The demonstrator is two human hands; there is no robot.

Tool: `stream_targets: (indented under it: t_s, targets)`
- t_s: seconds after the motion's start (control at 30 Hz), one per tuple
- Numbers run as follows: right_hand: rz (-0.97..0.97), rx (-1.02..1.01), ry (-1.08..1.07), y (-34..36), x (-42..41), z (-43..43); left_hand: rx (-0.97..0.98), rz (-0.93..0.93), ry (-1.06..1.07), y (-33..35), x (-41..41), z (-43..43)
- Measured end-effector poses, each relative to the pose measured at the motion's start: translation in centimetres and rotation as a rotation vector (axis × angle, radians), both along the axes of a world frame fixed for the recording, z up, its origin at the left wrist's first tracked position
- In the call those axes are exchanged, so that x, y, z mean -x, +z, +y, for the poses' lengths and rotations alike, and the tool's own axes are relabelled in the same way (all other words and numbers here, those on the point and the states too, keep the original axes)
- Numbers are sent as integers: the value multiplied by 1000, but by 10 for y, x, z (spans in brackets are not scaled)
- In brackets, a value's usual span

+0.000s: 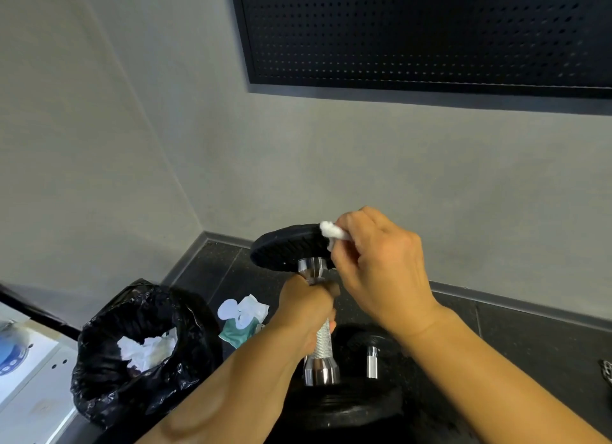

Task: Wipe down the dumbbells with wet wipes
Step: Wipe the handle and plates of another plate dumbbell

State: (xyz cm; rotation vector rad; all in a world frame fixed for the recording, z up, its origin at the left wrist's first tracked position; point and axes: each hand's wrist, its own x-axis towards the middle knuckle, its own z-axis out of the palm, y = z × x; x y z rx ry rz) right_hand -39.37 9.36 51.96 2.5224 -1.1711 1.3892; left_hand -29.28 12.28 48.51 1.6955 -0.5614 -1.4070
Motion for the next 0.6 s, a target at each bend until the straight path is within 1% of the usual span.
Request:
stream_targets:
  t_s: [0.13, 0.2, 0.23, 0.3, 0.37, 0.43, 0.53, 0.6]
  targets:
    - [-219, -226, -19, 1, 6, 0, -19, -38, -5, -3, -4, 0]
    - [-321, -263, -32, 4, 6, 1, -19, -64, -4, -5, -6, 0]
    - [-339, -270, -15, 5, 5, 2, -18, -72, -8, -5, -7, -1]
    - [-296, -293, 88, 5, -2, 6, -24, -106, -42, -4, -7, -2]
    - [-201, -323, 161, -3, -7, 7, -44, -166, -92, -1, -7, -3]
    - [-149, -332, 111, -15, -5, 3, -46, -171, -116, -1, -9, -4]
    - [-189, -369, 3, -27, 8, -5, -8, -142, -162, -2, -15, 0]
    - [-234, -416, -30, -31, 15, -6, 16, -142, -206, -3, -20, 2]
